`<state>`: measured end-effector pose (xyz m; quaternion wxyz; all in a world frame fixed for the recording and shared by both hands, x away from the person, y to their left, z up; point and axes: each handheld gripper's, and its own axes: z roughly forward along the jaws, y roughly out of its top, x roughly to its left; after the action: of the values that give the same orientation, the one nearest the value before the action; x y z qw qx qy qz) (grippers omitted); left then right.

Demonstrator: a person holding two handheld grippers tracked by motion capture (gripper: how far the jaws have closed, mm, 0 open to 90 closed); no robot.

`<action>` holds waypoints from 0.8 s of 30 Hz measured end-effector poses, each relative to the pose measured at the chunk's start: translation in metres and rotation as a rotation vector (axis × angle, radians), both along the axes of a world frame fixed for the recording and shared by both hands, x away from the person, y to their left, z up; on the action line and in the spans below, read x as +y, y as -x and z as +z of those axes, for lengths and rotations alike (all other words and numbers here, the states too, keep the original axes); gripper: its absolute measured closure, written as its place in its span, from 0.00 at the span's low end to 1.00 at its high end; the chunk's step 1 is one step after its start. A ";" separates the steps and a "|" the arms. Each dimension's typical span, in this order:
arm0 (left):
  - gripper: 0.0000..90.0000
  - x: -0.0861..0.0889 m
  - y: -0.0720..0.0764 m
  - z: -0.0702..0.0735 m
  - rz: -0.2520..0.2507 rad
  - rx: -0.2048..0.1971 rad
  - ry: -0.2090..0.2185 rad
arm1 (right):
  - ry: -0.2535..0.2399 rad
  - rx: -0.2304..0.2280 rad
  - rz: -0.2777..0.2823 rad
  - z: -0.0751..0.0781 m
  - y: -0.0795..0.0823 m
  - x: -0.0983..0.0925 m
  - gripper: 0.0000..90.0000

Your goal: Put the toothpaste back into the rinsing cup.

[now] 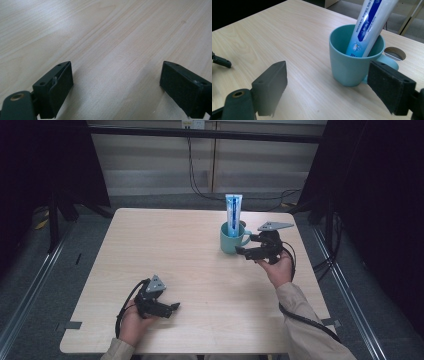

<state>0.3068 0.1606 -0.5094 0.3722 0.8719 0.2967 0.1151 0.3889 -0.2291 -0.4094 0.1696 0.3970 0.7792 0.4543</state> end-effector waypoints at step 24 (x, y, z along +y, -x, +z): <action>0.10 -0.001 -0.001 0.000 -0.003 -0.006 -0.012 | 0.028 0.004 0.046 -0.010 0.029 -0.013 0.18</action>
<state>0.3075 0.1599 -0.5091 0.3680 0.8742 0.2937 0.1189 0.3595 -0.2418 -0.4194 0.1631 0.3773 0.7947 0.4467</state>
